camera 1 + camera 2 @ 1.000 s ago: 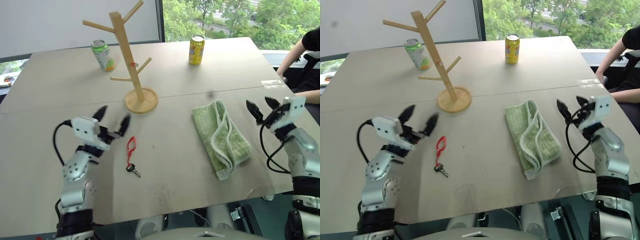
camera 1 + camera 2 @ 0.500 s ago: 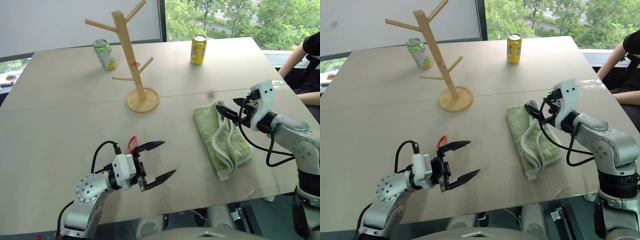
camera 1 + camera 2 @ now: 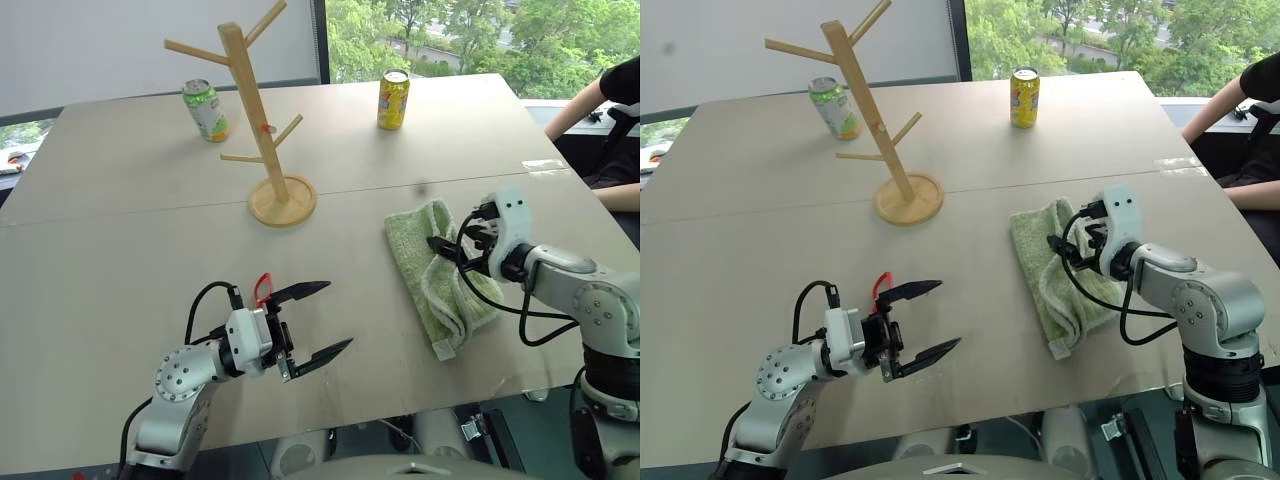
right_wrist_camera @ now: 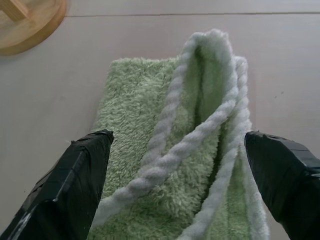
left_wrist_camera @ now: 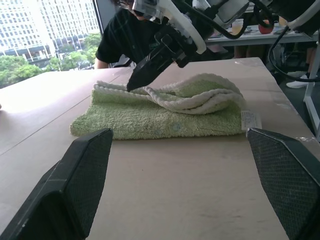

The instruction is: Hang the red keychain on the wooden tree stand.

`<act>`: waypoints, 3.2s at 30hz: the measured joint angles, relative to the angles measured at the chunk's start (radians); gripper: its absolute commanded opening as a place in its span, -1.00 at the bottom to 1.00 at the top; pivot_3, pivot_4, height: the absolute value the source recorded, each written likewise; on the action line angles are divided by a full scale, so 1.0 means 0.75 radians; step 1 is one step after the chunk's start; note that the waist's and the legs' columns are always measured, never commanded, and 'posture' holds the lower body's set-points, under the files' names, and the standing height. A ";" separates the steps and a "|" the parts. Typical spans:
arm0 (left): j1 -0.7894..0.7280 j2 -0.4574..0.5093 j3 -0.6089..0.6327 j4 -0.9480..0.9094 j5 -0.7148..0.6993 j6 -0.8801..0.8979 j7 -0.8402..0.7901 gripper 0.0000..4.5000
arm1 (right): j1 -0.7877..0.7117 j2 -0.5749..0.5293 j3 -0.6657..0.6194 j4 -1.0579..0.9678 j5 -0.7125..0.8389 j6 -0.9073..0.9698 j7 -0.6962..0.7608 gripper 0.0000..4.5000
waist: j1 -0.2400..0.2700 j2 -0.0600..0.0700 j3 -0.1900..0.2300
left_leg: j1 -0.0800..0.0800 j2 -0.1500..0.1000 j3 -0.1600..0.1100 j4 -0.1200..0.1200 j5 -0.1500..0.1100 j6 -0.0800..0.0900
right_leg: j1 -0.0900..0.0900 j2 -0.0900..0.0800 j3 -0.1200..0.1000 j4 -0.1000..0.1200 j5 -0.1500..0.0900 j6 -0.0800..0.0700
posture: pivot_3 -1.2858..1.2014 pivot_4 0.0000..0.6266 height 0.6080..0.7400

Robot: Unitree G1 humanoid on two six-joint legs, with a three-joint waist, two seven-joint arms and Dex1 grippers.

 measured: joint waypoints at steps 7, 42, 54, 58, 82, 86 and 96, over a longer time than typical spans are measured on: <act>0.013 -0.006 0.000 0.003 0.000 0.000 0.017 0.98 | 0.020 0.007 0.046 0.070 -0.082 -0.021 0.005 1.00 | 0.000 0.000 0.000 | 0.000 0.000 0.000 0.000 0.000 0.000 | 0.000 0.000 0.000 0.000 0.000 0.000 | 0.03 -0.52 1.00; -0.039 -0.004 -0.048 -0.024 0.017 0.110 0.107 1.00 | -0.395 -0.059 -0.652 0.952 -0.386 -0.562 -0.342 -0.96 | -0.008 0.004 0.002 | 0.000 -0.001 0.006 -0.002 0.000 0.000 | -0.001 0.001 0.001 0.000 0.001 0.002 | 0.03 -0.52 1.00; -0.040 -0.004 -0.048 -0.024 0.022 0.109 0.104 1.00 | -0.364 -0.065 -0.598 0.969 -0.386 -0.585 -0.285 -0.63 | -0.033 0.007 0.003 | 0.000 -0.001 0.003 -0.003 0.000 0.000 | -0.002 0.001 0.003 0.000 0.003 0.005 | 0.03 -0.52 1.00; -0.047 -0.004 -0.048 -0.024 0.023 0.109 0.102 1.00 | -0.347 -0.060 -0.599 0.902 -0.381 -0.605 -0.287 0.19 | -0.032 0.007 0.003 | 0.000 -0.001 0.003 -0.003 0.000 0.000 | -0.002 0.001 0.003 0.000 0.003 0.005 | 0.03 -0.52 1.00; -0.096 -0.290 0.126 -0.208 0.013 0.581 0.803 1.00 | -0.054 -0.139 -0.240 0.467 -0.203 -1.009 0.620 0.96 | -0.022 0.007 0.004 | 0.000 0.002 0.001 -0.002 0.000 0.000 | -0.001 0.004 0.004 -0.001 0.003 0.006 | 0.03 -0.52 1.00; 0.003 -0.350 0.159 -0.455 0.024 0.840 1.077 1.00 | 0.087 -0.197 -0.147 0.437 -0.176 -1.099 0.930 0.96 | -0.023 0.005 0.005 | 0.001 0.000 0.001 -0.002 0.000 0.000 | 0.000 0.004 0.006 -0.001 0.003 0.006 | 0.03 -0.52 1.00; 0.281 -0.407 0.221 -0.853 0.056 1.337 1.436 1.00 | 0.303 -0.168 0.068 0.631 -0.356 -1.699 1.409 0.96 | -0.023 0.001 0.007 | 0.003 0.000 -0.001 -0.002 0.000 0.000 | 0.000 0.007 0.009 -0.001 0.000 0.000 | 0.03 -0.52 1.00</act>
